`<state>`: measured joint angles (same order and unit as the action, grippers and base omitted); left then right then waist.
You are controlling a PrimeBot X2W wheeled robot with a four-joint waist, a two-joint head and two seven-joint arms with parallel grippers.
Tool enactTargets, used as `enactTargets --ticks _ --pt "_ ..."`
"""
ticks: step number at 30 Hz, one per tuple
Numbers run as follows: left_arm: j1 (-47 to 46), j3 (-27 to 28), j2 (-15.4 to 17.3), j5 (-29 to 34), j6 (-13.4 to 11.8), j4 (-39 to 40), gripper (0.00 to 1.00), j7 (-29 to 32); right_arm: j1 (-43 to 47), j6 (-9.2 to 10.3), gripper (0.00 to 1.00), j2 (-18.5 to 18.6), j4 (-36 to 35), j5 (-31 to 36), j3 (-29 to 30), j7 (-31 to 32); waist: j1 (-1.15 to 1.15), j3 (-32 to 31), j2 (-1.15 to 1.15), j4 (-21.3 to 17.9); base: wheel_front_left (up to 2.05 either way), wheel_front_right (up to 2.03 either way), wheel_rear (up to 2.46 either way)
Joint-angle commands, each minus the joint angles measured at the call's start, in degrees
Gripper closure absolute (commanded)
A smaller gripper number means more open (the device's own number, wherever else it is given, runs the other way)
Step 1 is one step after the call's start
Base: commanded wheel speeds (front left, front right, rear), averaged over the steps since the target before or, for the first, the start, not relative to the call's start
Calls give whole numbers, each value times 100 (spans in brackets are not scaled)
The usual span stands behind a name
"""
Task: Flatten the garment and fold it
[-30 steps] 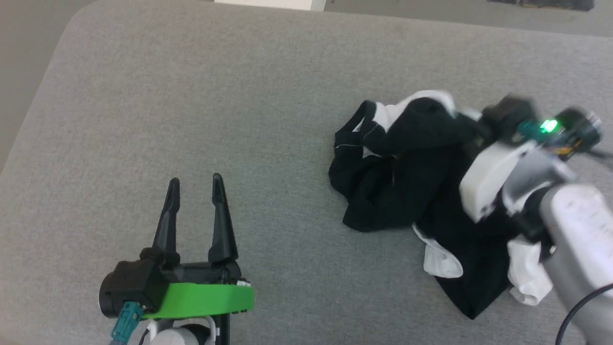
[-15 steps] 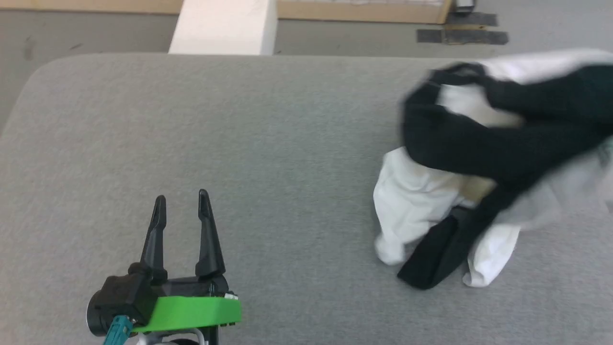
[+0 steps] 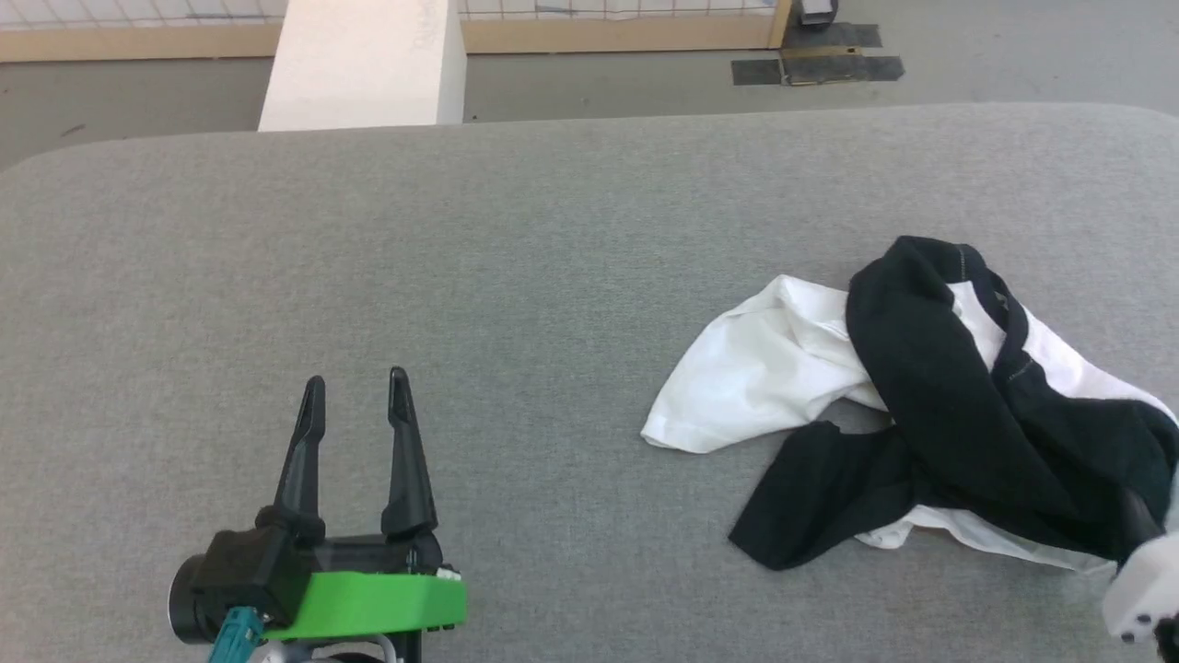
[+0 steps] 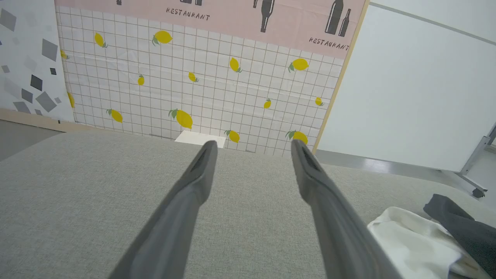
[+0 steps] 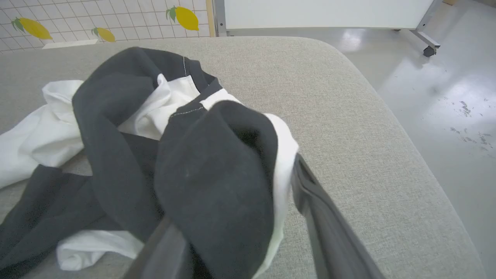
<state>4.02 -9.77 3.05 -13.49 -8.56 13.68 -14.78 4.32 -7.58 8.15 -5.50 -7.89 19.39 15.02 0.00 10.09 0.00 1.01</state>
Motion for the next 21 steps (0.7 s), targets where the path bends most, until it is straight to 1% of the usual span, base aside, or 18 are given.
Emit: enactTargets --ticks 1,6,9,11,13,14,16,19,21 --pt "-6 19 -17 45 51 -16 0 -22 -200 9 0 41 -139 24 -50 -80 0 -28 0 -20 0 0 0" --pt "-26 1 -17 68 69 -21 0 -22 -642 9 0 279 -691 -47 -416 -9 0 -53 0 25 0 0 0" --pt "-24 -21 -17 48 57 -2 0 -22 -864 9 0 529 -943 -180 -833 260 0 -3 0 113 0 0 0" --pt "-29 -34 -17 33 42 6 0 -22 -984 9 0 633 -1028 -330 -1078 466 0 48 0 176 0 0 0" --pt "-52 -65 -17 15 33 8 0 -22 -1078 9 0 742 -958 -414 -1274 751 0 116 0 262 0 0 0" --pt "-70 -86 -17 1 22 12 0 -22 -1098 9 0 725 -843 -460 -1273 952 0 158 0 316 0 0 0" --pt "-112 -145 -17 -23 11 8 0 -22 -1068 9 0 838 -640 -408 -1337 1314 0 229 0 440 0 0 0" --pt "-160 -215 -17 -39 -22 6 0 -22 -990 9 0 897 -394 -290 -1255 1749 0 335 0 603 0 0 0" --pt "-181 -232 -17 -58 -52 9 0 -22 -926 9 0 882 -295 -295 -1209 1919 0 395 0 703 0 0 0"
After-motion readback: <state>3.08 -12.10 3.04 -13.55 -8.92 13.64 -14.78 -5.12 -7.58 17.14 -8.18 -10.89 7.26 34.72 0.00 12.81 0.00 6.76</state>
